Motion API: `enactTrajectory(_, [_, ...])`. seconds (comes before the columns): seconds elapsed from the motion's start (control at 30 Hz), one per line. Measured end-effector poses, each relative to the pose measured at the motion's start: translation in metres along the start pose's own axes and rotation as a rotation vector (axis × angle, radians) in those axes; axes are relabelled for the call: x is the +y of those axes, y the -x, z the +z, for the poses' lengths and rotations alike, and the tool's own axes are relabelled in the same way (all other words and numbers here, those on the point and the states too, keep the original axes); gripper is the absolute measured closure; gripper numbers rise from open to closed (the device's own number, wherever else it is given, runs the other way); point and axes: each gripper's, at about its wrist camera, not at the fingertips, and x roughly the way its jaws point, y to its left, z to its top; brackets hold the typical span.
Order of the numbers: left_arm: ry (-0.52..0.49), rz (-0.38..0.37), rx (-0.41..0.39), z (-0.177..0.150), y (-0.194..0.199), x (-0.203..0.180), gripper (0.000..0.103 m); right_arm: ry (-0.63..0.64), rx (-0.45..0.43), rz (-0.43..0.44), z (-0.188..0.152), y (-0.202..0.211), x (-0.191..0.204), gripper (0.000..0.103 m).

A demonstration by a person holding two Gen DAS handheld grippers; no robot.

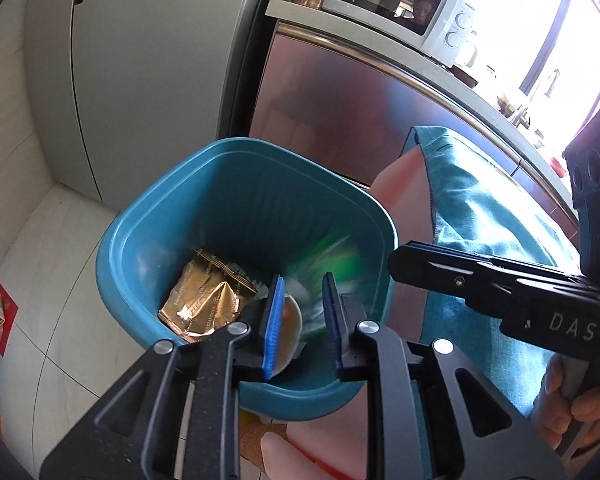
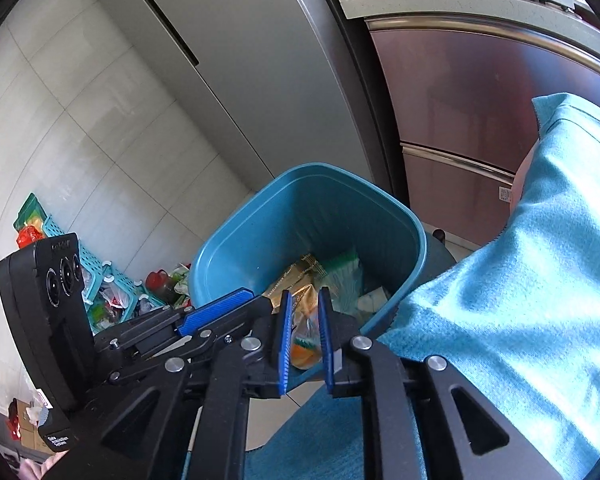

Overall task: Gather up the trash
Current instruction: 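Open both tools to drop the wrapper and peel into the bin, then move both tools back over the table toward the foam net and peel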

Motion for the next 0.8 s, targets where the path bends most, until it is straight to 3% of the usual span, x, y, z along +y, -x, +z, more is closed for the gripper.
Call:
enactTrajectory(0.23, [0.006,0.004,-0.031,-0.002,0.012,-0.002,0.080,-0.014,-0.022,0.016,-0.006,0.011,-0.007,0.090])
enactTrajectory(0.4, [-0.017,-0.005,-0.087,-0.003,0.034,-0.011,0.073,-0.009,-0.066,0.032,-0.014,0.033,-0.011,0.083])
enactTrajectory(0.63, [-0.079,-0.075,-0.182,-0.011,0.075,-0.041,0.058,0.041,-0.154,0.039,-0.038,0.087,-0.014,0.076])
enactTrajectory(0.8, [-0.123,-0.149,-0.194,-0.019,0.088,-0.070,0.056,0.032,-0.229,0.024,-0.060,0.133,-0.027,0.073])
